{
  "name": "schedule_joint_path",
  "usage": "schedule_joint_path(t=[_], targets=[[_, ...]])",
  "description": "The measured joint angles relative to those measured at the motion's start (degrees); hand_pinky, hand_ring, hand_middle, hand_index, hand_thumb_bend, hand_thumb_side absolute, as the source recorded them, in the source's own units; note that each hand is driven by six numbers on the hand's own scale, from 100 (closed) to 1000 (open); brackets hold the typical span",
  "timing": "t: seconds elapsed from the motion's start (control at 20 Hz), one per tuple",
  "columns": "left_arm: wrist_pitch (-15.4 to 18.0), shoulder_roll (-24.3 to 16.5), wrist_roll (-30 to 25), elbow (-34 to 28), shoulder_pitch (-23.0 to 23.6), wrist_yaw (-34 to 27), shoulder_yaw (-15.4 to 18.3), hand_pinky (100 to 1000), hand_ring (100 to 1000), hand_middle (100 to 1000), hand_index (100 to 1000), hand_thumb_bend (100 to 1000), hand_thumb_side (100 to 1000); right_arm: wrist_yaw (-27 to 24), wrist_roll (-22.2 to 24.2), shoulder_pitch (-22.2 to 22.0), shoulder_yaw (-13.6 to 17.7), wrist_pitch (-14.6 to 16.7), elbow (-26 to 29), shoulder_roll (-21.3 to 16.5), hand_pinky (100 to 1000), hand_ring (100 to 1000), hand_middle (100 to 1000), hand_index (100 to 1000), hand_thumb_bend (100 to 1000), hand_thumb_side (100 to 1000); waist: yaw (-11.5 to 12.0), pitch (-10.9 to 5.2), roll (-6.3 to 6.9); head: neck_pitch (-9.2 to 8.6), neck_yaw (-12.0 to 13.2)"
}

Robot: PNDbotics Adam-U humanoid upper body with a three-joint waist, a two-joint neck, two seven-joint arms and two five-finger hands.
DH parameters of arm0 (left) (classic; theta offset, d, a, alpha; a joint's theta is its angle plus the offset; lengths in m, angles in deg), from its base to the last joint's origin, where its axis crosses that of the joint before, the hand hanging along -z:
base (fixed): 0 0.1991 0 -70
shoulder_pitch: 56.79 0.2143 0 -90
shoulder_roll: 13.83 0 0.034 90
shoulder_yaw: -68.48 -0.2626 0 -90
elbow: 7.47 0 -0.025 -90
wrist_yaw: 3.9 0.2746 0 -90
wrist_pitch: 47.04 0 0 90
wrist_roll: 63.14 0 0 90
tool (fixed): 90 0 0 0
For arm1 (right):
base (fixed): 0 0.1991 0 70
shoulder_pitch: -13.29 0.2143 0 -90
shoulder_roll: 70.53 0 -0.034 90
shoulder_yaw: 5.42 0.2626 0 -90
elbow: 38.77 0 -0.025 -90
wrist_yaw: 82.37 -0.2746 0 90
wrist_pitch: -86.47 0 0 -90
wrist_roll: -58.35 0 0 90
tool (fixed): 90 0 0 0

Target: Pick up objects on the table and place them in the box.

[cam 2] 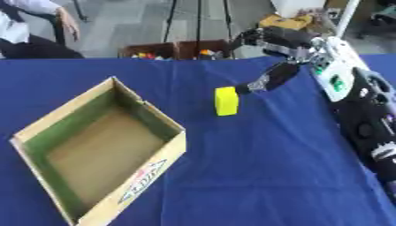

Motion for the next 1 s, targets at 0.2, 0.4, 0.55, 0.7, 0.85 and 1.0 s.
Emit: schedule_joint_path(t=[0.2, 0.4, 0.55, 0.7, 0.85, 1.0], targets=[[-0.14, 0.05, -0.1, 0.0, -0.25, 0.0, -0.06, 752, 718, 887, 979, 100, 1000, 1.75, 2.49, 0.4, -0.06, -2.49, -0.93, 1.13, 896, 917, 817, 918, 596, 356, 0.13, 0.0, 0.0, -0.04, -0.1], [-0.3, 0.41, -0.21, 0.0, -0.3, 0.0, -0.06, 752, 717, 886, 977, 100, 1000, 3.79, 4.83, 0.67, 0.13, -4.83, -1.95, 2.24, 905, 926, 855, 935, 567, 282, 0.38, 0.0, 0.0, -0.05, -0.28], [-0.37, 0.45, -0.24, 0.0, -0.3, 0.0, -0.06, 752, 717, 887, 977, 100, 1000, 5.63, 6.34, 1.43, 0.53, -6.34, -3.06, 2.96, 906, 922, 844, 937, 575, 290, 0.45, 0.0, 0.0, -0.06, -0.37], [-0.57, 0.47, -0.31, 0.0, -0.33, 0.0, -0.07, 753, 716, 886, 976, 100, 1000, 7.16, 7.24, 1.69, 1.07, -7.24, -4.08, 3.62, 913, 924, 842, 936, 582, 309, 0.52, 0.06, 0.0, -0.18, -0.43], [-0.67, 0.49, -0.36, 0.0, -0.34, 0.03, -0.07, 753, 716, 886, 975, 100, 1000, 8.0, 7.76, 1.98, 1.57, -7.76, -5.08, 4.26, 920, 927, 851, 933, 584, 325, 0.67, 0.06, 0.0, -0.48, -0.58], [-0.75, 0.55, -0.41, 0.0, -0.37, 0.22, -0.07, 754, 716, 886, 975, 100, 1000, 8.23, 8.37, 2.0, 1.71, -8.37, -6.04, 4.69, 929, 936, 859, 933, 583, 327, 0.68, 0.06, 0.0, -0.56, -0.66]])
